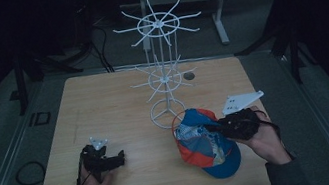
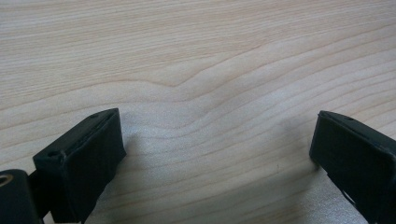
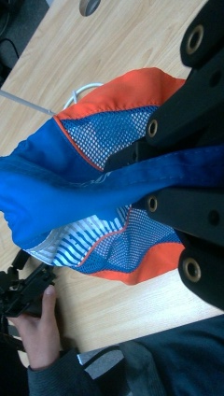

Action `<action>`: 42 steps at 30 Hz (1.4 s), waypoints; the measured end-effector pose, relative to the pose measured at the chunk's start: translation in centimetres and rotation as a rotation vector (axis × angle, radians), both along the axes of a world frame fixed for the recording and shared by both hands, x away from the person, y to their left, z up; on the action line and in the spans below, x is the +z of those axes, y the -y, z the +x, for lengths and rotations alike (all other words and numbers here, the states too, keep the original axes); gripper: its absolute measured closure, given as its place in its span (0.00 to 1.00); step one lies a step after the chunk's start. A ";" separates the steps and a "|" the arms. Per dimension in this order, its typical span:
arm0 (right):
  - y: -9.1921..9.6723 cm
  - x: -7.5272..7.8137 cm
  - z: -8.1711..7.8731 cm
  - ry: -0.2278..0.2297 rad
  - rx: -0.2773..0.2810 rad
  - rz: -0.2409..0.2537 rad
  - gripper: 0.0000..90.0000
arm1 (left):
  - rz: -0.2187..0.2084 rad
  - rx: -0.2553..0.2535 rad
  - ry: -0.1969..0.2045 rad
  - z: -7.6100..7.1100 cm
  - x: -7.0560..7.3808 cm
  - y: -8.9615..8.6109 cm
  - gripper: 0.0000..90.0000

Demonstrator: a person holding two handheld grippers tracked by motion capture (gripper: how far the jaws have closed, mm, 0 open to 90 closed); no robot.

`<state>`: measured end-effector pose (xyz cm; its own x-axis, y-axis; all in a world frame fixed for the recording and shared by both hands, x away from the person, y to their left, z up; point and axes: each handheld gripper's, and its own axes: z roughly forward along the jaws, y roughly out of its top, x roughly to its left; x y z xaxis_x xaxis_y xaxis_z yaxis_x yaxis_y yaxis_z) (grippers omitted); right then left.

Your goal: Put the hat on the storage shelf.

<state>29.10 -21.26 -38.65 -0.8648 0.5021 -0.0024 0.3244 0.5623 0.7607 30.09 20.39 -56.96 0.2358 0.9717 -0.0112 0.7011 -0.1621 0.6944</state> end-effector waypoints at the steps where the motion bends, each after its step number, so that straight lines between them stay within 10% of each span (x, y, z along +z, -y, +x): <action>1: 0.1 0.1 0.0 0.002 -0.002 0.004 0.98 | -0.001 0.001 0.000 0.0 0.0 0.0 0.04; 42: 3.4 4.7 -0.4 0.100 -0.100 0.136 0.99 | 0.002 -0.002 -0.002 0.0 0.0 0.0 0.04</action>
